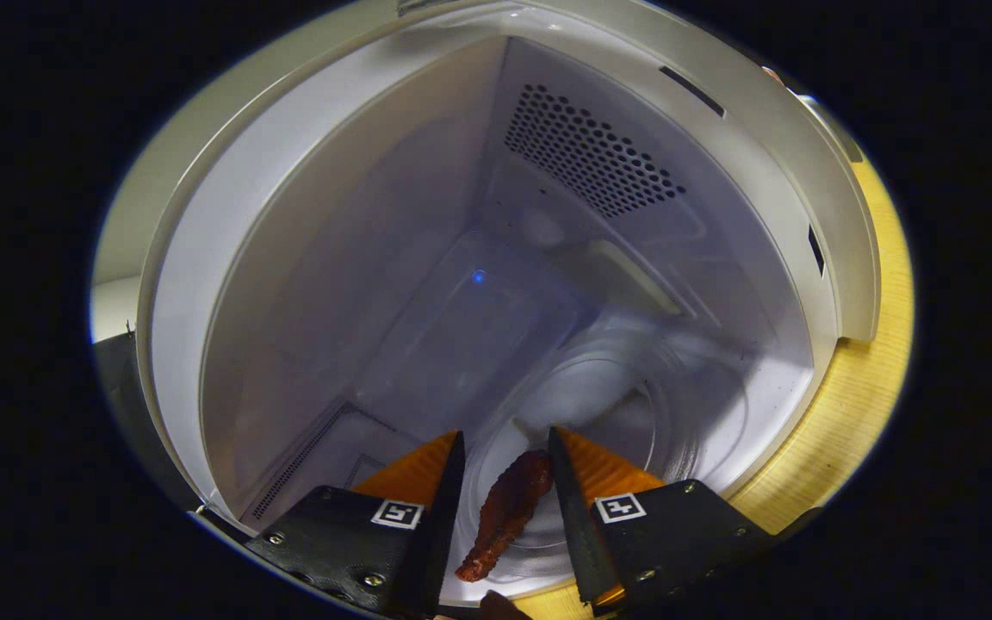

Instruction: Open the microwave, put the food inside, and close the microwave door.

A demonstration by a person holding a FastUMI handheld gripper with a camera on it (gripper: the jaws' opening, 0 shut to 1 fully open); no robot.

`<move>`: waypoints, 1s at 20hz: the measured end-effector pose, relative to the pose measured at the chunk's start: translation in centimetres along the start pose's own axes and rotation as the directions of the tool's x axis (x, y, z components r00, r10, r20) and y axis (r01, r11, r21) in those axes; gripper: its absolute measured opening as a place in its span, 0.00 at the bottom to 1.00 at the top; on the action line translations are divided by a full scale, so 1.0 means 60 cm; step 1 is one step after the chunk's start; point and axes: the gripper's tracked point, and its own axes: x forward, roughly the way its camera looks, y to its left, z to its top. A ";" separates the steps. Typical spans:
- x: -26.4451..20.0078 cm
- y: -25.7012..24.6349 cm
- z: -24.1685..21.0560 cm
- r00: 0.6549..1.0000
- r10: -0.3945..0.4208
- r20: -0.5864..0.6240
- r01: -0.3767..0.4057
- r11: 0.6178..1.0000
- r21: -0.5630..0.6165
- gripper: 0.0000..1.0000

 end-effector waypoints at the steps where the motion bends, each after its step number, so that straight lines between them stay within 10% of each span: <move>1: 0.000 0.001 0.005 1.000 0.001 0.013 -0.001 1.000 -0.012 0.60; 6: -0.017 0.021 0.029 0.995 0.030 0.093 -0.021 0.995 -0.094 0.87; 14: -0.076 0.036 -0.018 0.997 0.077 -0.007 -0.076 0.977 -0.198 0.87; 20: -0.229 0.092 -0.032 0.964 0.226 -0.137 -0.261 0.899 -0.351 0.87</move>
